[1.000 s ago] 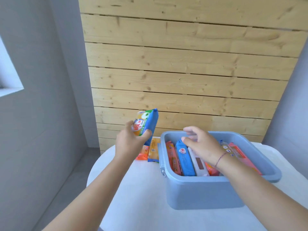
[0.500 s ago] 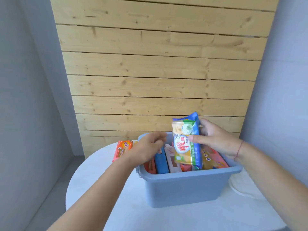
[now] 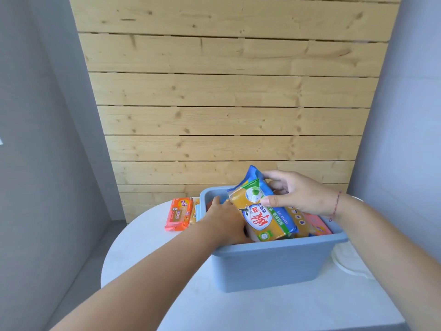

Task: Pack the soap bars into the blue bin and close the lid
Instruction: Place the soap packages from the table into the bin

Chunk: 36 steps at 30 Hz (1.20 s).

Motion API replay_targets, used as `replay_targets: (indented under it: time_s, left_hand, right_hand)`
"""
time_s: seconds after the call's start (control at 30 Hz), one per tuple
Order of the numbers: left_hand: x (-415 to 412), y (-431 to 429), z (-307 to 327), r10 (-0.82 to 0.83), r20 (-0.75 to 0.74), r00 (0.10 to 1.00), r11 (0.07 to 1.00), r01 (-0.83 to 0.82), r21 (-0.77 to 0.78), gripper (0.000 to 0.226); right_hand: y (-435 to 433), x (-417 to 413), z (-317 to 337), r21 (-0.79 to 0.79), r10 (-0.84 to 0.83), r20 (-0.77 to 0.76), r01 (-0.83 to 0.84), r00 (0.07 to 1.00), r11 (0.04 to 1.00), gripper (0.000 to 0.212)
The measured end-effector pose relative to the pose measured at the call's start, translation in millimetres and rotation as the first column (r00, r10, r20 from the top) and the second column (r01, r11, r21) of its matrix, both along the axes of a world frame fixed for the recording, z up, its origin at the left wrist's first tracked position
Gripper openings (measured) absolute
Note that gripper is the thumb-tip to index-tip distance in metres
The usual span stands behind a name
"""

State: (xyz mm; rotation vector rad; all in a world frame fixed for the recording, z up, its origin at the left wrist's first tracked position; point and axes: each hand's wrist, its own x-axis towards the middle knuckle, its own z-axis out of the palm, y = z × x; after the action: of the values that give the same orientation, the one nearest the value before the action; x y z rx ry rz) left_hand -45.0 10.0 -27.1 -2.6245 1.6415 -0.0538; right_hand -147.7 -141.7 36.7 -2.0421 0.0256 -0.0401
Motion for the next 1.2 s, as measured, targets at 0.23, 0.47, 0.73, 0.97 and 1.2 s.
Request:
replay_targets:
  time_s: [0.23,0.47,0.73,0.97,1.2]
  left_hand:
    - [11.0,28.4,25.1,-0.030,-0.374,0.927,0.984,-0.039,-0.174,0.042]
    - [32.1,48.2,37.6,0.074,-0.601,0.796,0.975,-0.186,-0.125,0.037]
    - [31.4,38.0,35.8,0.093,-0.491,0.866,0.995,-0.063,0.078,0.040]
    - [42.9,38.5,36.2,0.081,-0.497,0.864,0.992,-0.021,0.125,0.049]
    - [39.7,32.9,25.9,0.050,-0.473,0.880,0.998,-0.031,0.048,0.034]
  right_hand:
    - [7.3,-0.8,-1.9,-0.076,0.140,-0.103,-0.148,0.985,0.986,0.050]
    - [33.6,9.3,-2.4,-0.286,0.206,-0.221,-0.265,0.953,0.921,0.041]
    - [33.6,7.9,9.9,-0.447,0.196,-0.322,-0.331,0.926,0.831,0.039]
    - [34.6,19.6,6.7,-0.537,0.186,-0.449,-0.431,0.874,0.725,0.020]
    - [25.5,17.7,-8.9,-0.385,0.183,-0.494,-0.403,0.850,0.830,0.032]
